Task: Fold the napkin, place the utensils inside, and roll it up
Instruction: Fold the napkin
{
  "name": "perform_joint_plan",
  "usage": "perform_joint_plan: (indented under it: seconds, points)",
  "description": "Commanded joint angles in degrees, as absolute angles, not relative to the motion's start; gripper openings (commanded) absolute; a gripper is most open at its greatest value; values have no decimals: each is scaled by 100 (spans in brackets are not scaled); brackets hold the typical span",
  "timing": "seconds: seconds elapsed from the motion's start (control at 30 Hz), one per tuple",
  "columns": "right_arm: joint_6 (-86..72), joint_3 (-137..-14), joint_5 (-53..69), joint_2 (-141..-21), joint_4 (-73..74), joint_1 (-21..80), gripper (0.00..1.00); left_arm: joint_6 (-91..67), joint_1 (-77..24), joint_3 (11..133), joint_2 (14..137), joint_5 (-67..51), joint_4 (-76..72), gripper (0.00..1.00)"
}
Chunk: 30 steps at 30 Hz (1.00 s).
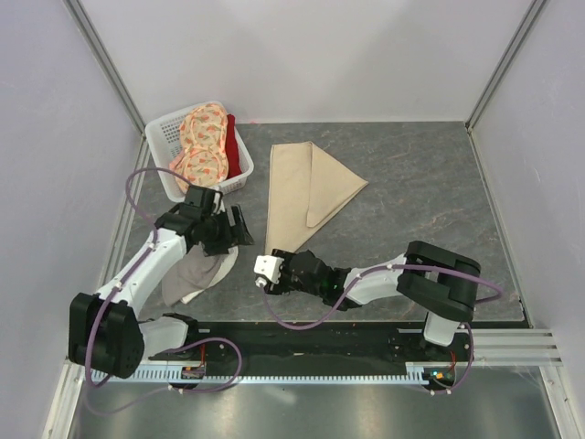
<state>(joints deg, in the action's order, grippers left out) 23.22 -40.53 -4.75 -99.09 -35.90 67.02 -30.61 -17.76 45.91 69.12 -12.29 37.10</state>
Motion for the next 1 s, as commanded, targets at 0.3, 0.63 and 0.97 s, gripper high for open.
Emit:
perform_joint_plan:
  seconds: [0.3, 0.63, 0.97]
  points:
    - [2592, -4438, -861, -10678, -3867, 6961, 67, -2118, -35, 5440, 6706, -1319, 3525, 88]
    - [2716, -4755, -896, -11056, -3463, 6961, 54, -2153, -9, 5274, 6803, -1547, 3103, 89]
    - [2321, -5115, -888, -11303, -2743, 6970, 22, -2109, 165, 5194, 6811, -1547, 2989, 89]
